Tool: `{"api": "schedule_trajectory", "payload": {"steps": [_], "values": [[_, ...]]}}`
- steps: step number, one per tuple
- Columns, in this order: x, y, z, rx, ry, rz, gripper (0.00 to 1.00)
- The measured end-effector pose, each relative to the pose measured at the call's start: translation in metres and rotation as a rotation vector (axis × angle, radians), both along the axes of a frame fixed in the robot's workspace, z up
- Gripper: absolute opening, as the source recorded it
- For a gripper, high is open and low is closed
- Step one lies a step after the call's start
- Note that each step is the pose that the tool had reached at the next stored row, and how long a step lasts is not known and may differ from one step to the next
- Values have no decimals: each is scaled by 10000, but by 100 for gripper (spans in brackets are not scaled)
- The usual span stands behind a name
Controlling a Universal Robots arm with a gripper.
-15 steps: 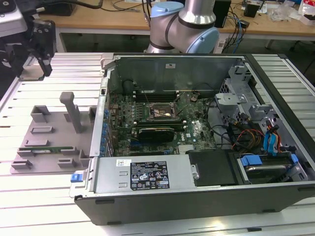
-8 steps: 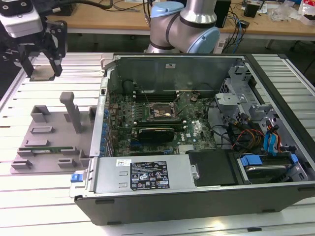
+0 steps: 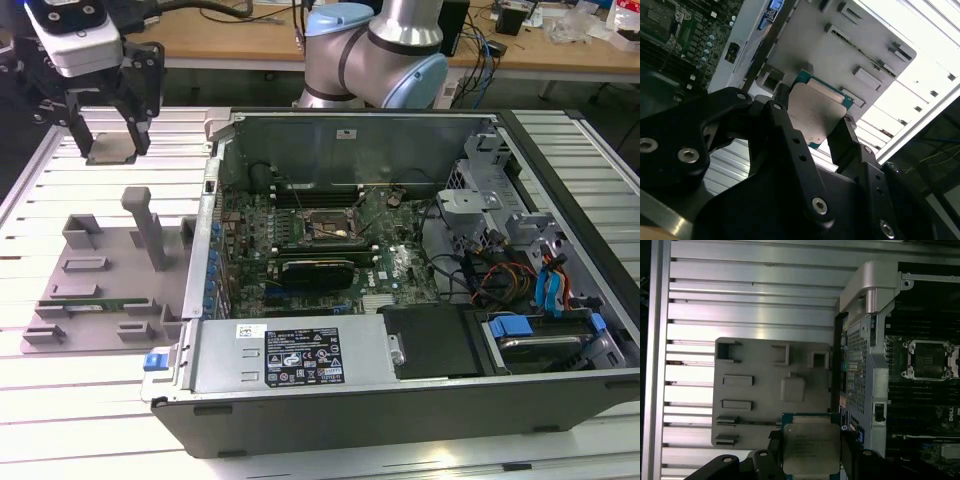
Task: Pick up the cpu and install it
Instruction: 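Pick up the cpu and move it towards the insertion slot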
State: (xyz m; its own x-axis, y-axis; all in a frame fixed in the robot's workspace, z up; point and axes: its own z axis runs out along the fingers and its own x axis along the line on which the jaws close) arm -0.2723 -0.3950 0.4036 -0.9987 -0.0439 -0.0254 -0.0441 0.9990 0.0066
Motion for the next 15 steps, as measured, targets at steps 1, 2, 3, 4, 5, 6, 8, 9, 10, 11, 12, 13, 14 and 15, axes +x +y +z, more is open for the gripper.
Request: {"api": "schedule_trajectory", "payload": {"steps": [1,2,3,4,5,6,8,9,10,11,12,13,14,15], "values": [[36,0,0,0,0,0,55],[79,0,-1,1,1,0,55],[101,0,0,0,2,0,55],[121,0,0,0,2,1,55],[167,0,0,0,3,1,55],[201,0,0,0,5,2,55],[273,0,0,0,6,0,55],[320,0,-1,0,8,0,55],[347,0,-1,1,9,1,55],[369,0,-1,0,10,1,55],[403,0,-1,0,11,2,55],[433,0,-1,0,13,1,55],[467,0,-1,0,13,1,55],[500,0,-1,0,14,0,55]]}}
